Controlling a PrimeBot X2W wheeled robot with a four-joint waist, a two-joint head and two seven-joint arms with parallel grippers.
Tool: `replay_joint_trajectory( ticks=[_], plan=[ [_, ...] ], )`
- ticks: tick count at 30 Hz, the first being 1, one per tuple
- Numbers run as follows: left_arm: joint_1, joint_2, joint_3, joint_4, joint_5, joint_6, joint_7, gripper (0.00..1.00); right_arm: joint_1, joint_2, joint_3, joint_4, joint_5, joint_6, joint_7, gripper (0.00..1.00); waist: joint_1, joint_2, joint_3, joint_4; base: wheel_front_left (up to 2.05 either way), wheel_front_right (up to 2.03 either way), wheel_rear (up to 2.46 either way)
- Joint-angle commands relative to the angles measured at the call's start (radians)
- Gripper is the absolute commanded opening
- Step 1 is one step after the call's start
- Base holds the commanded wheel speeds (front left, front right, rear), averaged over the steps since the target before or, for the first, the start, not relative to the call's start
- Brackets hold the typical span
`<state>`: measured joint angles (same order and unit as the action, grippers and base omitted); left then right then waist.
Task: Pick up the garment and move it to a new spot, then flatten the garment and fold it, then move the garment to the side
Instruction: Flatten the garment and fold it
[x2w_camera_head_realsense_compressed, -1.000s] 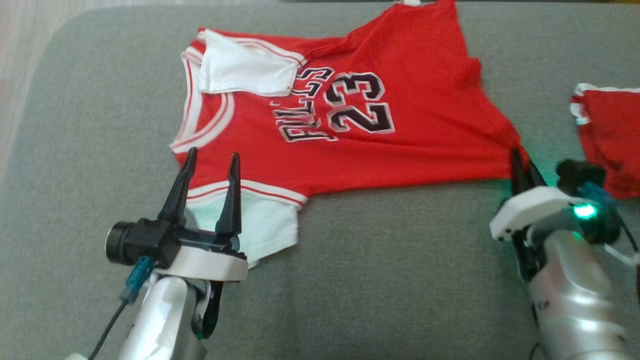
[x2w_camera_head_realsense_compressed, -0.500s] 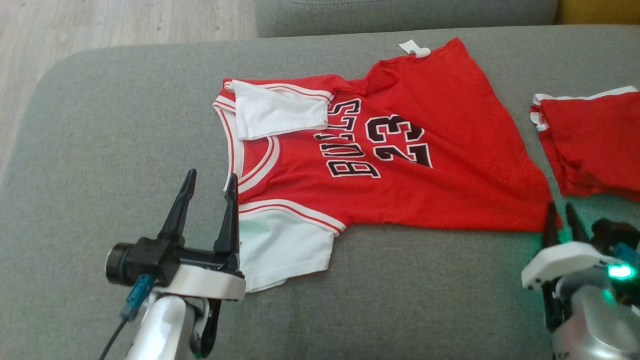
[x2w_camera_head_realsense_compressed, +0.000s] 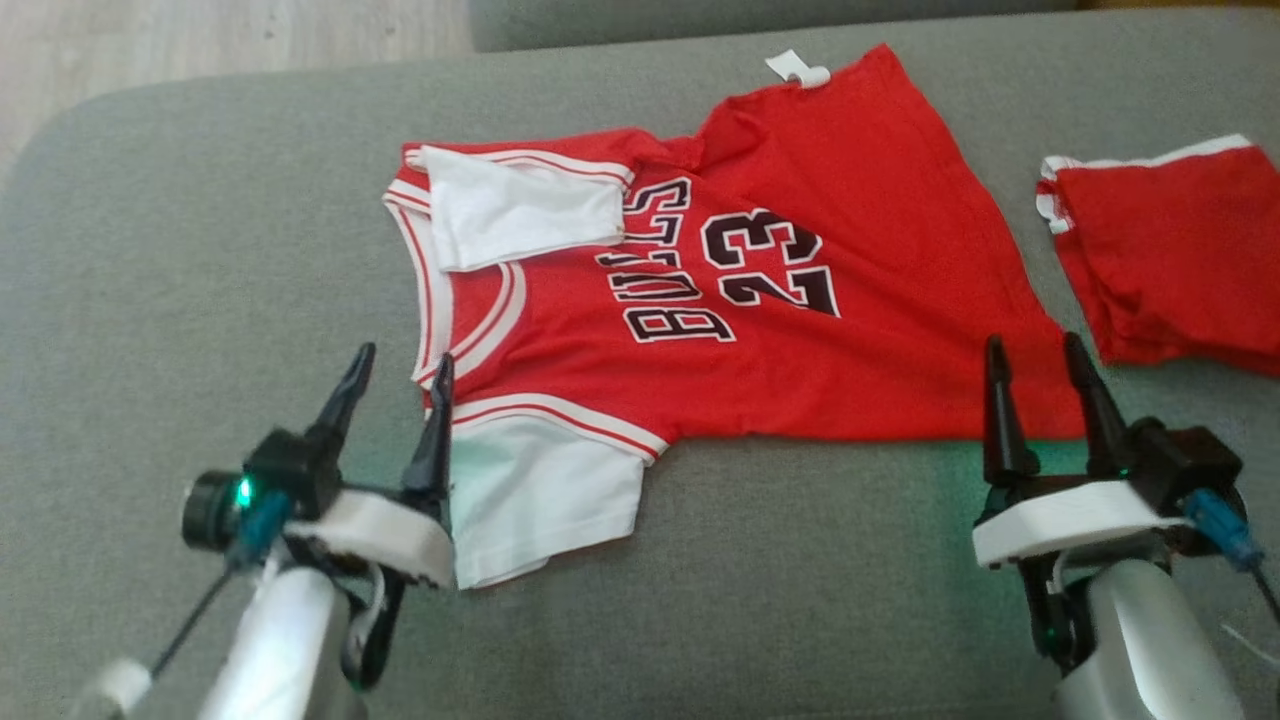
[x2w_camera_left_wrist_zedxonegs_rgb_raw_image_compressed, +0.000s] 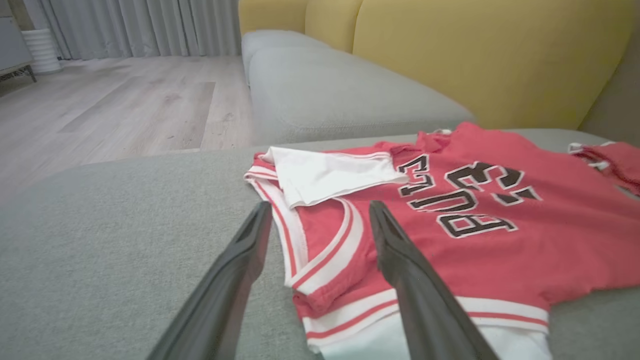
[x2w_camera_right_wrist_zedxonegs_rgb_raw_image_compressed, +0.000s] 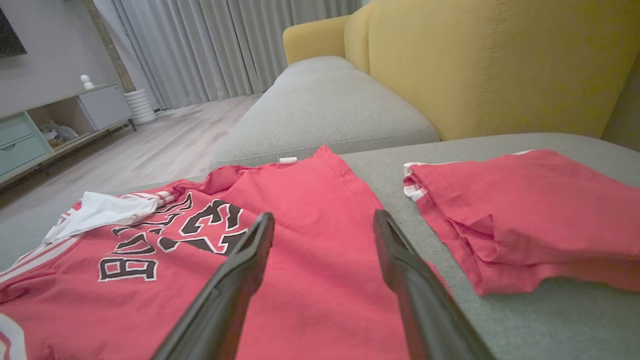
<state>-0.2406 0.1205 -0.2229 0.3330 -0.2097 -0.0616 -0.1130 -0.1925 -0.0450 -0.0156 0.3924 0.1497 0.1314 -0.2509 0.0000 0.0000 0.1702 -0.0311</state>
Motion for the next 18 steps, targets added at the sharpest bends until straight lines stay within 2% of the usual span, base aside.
replay_joint_trajectory(
  ticks=[1,10,18],
  plan=[
    [-0.083,0.032,0.031,-0.007,0.004,-0.003,0.023,1.0,-0.023,-0.005,0.036,-0.055,0.003,-0.001,-0.011,1.0,0.0,0.0,0.024,-0.018,0.0,0.0,0.0],
    [-0.264,0.084,-0.023,0.22,0.033,-0.03,0.212,1.0,0.0,-0.005,0.06,-0.142,-0.026,-0.001,0.027,1.0,0.0,0.0,0.111,-0.068,0.0,0.0,0.0],
    [-0.352,0.114,-0.049,0.367,0.059,-0.032,0.253,1.0,-0.002,-0.005,0.055,-0.191,-0.038,-0.001,0.047,1.0,0.0,0.0,0.148,-0.089,0.0,0.0,0.0]
  ],
)
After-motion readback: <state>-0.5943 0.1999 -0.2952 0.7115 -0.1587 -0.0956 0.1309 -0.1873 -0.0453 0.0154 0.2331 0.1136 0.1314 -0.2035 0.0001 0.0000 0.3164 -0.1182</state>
